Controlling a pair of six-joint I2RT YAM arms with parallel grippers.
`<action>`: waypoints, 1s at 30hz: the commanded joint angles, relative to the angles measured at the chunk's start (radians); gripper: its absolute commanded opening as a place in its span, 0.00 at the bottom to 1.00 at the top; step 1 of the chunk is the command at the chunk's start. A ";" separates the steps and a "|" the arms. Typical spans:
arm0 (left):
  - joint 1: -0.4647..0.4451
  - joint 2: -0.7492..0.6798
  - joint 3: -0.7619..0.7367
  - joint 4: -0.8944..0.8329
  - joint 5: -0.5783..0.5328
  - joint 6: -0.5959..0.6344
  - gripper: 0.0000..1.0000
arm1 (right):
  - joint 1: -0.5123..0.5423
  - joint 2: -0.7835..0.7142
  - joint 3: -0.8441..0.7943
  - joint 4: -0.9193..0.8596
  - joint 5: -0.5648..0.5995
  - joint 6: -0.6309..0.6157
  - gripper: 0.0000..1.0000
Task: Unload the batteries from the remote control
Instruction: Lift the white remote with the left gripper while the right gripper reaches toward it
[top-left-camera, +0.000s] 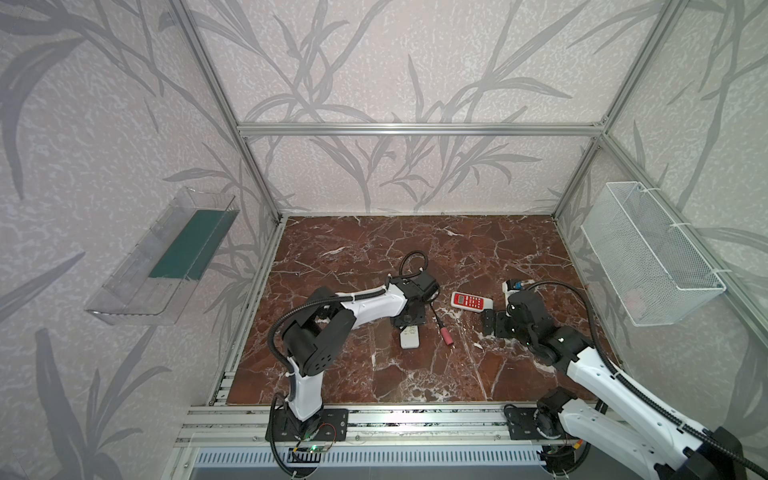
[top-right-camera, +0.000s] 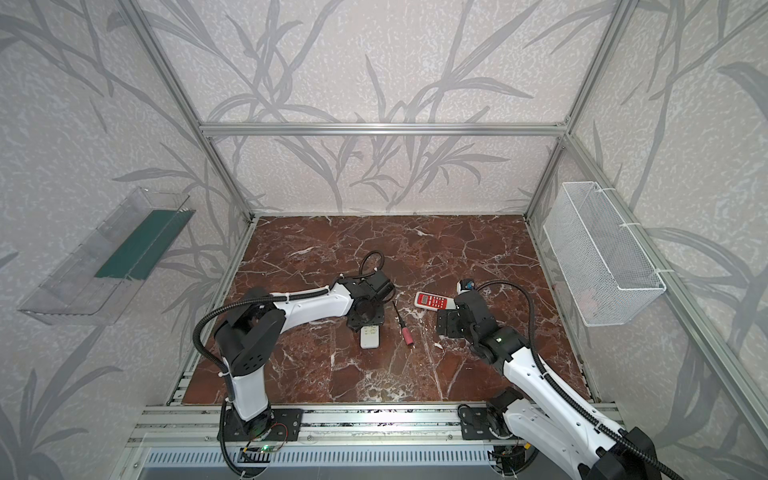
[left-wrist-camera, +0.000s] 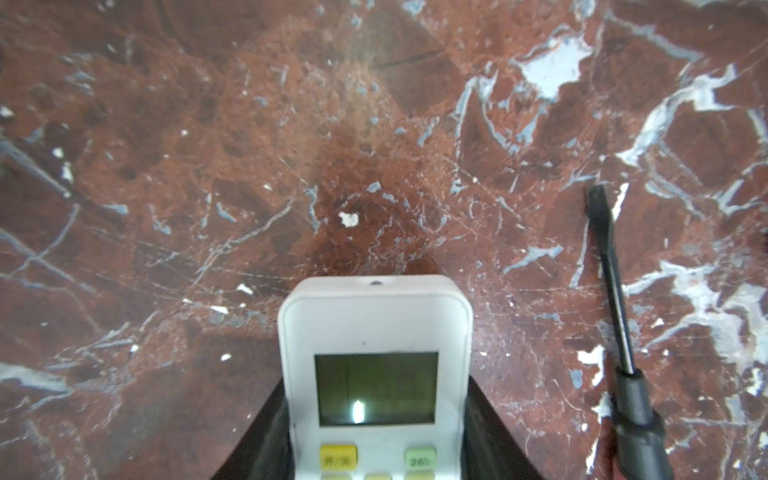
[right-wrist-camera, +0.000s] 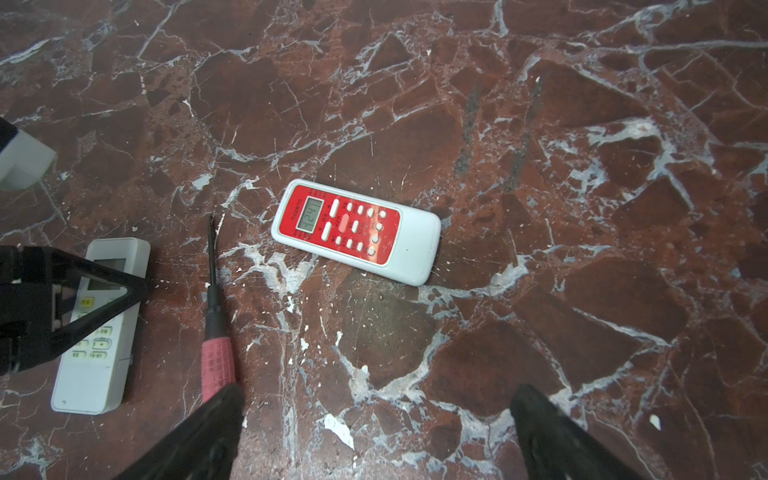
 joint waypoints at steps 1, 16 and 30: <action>0.003 -0.105 -0.019 0.019 -0.073 0.007 0.26 | 0.033 -0.003 -0.022 0.063 -0.033 -0.052 0.99; 0.114 -0.539 -0.292 0.372 -0.010 0.065 0.25 | 0.128 0.004 0.031 0.226 -0.260 -0.084 0.97; 0.260 -0.646 -0.442 0.626 0.205 0.009 0.25 | 0.308 0.300 0.222 0.427 -0.397 -0.117 0.84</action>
